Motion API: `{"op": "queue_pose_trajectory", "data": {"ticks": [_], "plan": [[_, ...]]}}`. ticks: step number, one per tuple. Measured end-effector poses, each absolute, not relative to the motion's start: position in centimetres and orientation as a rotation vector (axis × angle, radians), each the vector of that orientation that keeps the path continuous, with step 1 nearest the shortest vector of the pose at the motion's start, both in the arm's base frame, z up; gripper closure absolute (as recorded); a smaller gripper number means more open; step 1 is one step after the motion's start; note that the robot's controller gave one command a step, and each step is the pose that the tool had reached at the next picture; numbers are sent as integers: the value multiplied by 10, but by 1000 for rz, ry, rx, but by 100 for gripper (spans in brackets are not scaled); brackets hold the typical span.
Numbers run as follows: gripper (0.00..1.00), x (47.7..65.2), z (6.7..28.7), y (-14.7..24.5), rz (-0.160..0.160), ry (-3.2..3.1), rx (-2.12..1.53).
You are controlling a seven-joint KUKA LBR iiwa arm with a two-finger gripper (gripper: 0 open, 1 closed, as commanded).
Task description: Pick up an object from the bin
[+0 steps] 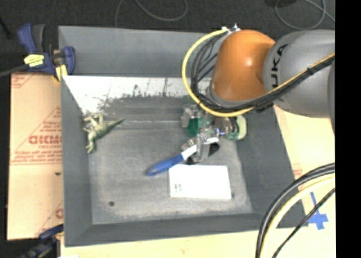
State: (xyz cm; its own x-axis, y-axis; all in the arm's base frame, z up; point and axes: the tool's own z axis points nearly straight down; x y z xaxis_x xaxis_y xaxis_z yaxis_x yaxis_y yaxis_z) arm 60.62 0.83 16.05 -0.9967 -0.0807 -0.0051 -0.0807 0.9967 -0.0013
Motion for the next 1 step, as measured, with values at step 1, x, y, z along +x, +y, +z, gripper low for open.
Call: {"op": "queue_pose_trajectory", "data": {"ticks": [1], "plan": [[0, 621, 86, -6, -2, 3107, -421]]}}
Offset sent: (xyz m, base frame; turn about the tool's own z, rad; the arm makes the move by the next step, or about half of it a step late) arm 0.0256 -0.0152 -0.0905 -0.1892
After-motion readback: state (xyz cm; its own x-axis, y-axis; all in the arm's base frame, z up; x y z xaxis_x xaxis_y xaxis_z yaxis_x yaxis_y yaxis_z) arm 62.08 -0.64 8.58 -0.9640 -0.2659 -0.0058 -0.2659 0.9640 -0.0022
